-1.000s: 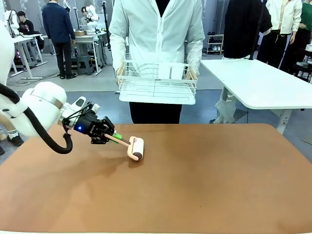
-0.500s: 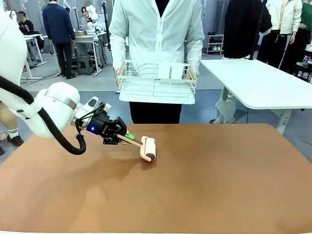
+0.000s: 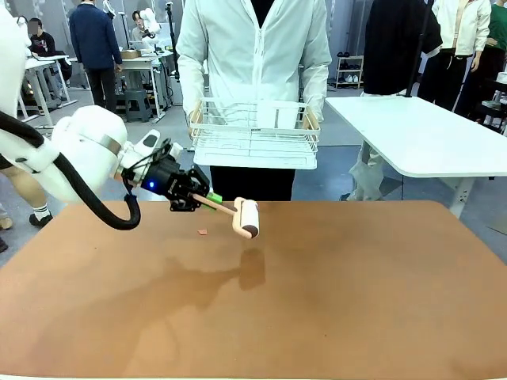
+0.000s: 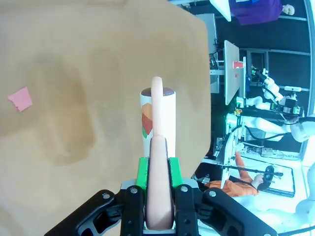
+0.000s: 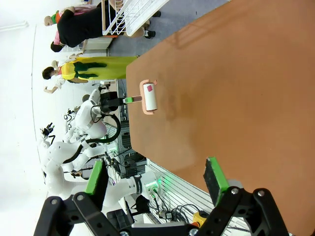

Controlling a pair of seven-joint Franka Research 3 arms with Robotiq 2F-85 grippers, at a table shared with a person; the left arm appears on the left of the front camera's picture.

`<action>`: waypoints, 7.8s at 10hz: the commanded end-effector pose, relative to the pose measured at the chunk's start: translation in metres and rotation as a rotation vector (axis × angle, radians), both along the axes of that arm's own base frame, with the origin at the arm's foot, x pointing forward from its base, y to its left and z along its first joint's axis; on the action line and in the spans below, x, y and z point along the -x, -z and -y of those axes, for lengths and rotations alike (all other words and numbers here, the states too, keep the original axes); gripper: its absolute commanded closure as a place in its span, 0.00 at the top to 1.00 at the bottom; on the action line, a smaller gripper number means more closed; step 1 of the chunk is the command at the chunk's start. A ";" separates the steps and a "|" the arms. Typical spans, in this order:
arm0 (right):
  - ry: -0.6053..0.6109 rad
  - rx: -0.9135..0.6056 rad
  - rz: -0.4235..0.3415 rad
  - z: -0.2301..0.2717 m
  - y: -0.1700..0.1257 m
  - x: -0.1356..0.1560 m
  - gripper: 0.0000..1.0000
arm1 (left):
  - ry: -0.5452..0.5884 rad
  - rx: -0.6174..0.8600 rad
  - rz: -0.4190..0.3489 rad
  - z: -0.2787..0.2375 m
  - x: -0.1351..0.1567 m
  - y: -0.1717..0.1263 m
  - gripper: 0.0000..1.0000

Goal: Clean the table.
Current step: Clean the table with the Lint Roller when the human lifts the Dish drying rack.

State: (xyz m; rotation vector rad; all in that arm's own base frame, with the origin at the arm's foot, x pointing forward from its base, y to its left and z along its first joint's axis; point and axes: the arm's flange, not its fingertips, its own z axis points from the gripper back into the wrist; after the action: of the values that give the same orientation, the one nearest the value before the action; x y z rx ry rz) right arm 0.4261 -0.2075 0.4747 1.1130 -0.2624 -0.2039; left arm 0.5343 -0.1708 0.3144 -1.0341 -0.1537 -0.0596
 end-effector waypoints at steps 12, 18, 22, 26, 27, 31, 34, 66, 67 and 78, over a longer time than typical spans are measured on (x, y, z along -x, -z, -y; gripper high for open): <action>-0.003 -0.002 0.007 -0.001 -0.003 0.001 1.00 | -0.069 -0.492 0.027 -0.155 0.010 -0.130 0.19; -0.003 -0.002 0.007 -0.001 -0.003 0.001 1.00 | -0.075 -0.736 -0.005 -0.169 -0.053 -0.146 0.19; -0.003 -0.002 0.007 -0.001 -0.003 0.001 1.00 | -0.107 -0.753 -0.035 -0.158 -0.068 -0.119 0.19; -0.003 -0.002 0.007 -0.001 -0.003 0.001 1.00 | -0.073 -0.733 -0.031 -0.157 -0.064 -0.111 0.19; -0.003 -0.002 0.007 -0.001 -0.003 0.001 1.00 | -0.073 -0.733 -0.031 -0.157 -0.064 -0.111 0.19; -0.003 -0.002 0.007 -0.001 -0.003 0.001 1.00 | -0.073 -0.733 -0.031 -0.157 -0.064 -0.111 0.19; -0.003 -0.002 0.007 -0.001 -0.003 0.001 1.00 | -0.073 -0.733 -0.031 -0.157 -0.064 -0.111 0.19; -0.003 -0.002 0.007 -0.001 -0.003 0.001 1.00 | -0.007 -0.209 0.046 0.009 -0.050 0.054 0.19; -0.003 -0.002 0.007 -0.001 -0.003 0.001 1.00 | 0.020 -0.182 0.047 0.019 -0.049 0.044 0.19; -0.003 -0.002 0.007 -0.001 -0.003 0.001 1.00 | 0.030 -0.247 0.130 0.039 -0.022 -0.082 0.19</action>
State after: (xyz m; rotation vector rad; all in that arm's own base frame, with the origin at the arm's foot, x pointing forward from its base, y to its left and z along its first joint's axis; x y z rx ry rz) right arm 0.4262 -0.2073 0.4747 1.1122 -0.2619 -0.2037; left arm 0.5628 -0.2130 0.3890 -0.8149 -0.2259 -0.1792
